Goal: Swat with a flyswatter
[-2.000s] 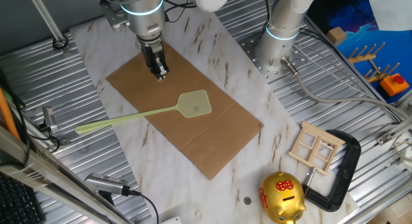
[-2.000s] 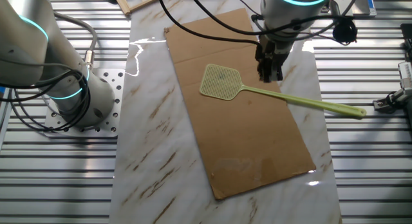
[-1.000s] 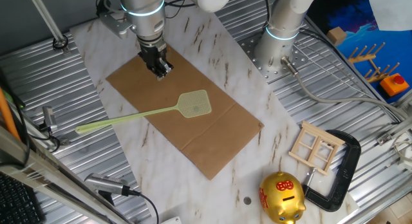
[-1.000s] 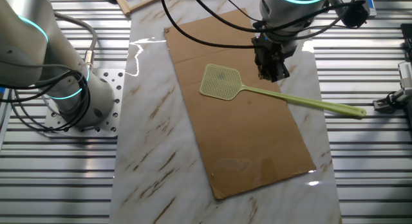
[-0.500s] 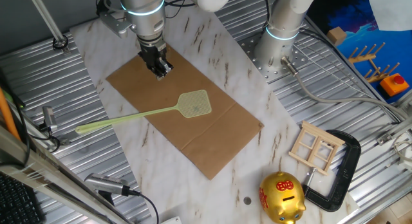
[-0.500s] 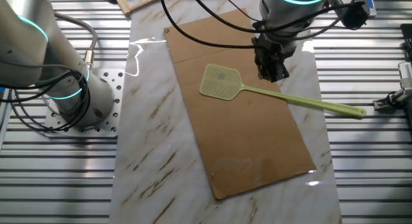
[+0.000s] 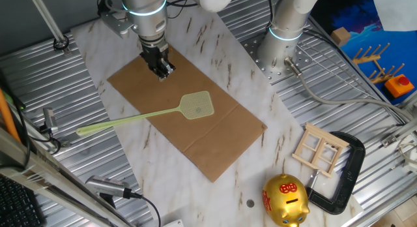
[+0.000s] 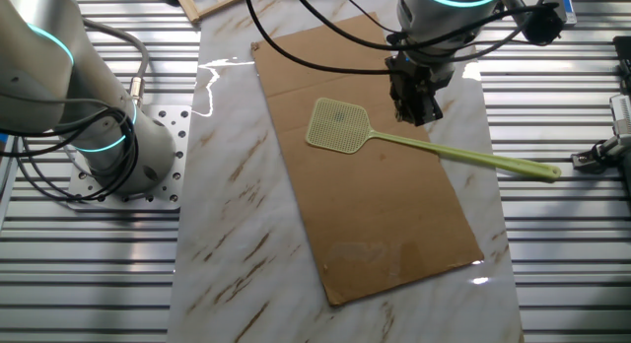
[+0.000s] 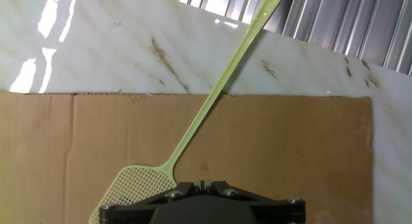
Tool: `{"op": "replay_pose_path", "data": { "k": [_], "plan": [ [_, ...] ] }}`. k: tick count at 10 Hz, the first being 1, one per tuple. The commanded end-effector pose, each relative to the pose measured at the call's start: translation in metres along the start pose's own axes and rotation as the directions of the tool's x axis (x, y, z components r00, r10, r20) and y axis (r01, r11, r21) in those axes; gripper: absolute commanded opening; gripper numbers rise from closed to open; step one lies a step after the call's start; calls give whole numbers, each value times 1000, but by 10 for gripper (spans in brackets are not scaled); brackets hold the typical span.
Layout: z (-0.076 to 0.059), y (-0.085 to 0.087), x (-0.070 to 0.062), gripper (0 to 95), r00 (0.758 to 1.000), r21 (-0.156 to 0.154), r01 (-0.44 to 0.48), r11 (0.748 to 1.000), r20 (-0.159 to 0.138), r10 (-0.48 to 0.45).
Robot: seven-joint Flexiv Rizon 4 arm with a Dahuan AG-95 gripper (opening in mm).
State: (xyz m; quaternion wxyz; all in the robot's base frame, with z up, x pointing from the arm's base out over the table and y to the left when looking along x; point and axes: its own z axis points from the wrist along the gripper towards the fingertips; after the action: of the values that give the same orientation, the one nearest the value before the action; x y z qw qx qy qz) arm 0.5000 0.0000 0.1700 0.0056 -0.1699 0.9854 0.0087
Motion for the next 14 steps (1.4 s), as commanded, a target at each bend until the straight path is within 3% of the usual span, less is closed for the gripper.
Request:
{"op": "replay_pose_path", "data": {
  "k": [1,11,14],
  "plan": [
    [0,0,0,0,934,-66,-355,933,-72,350],
    [0,0,0,0,936,-64,-351,934,-37,349],
    [1,0,-1,0,930,-70,-368,927,-10,368]
  ]
}}
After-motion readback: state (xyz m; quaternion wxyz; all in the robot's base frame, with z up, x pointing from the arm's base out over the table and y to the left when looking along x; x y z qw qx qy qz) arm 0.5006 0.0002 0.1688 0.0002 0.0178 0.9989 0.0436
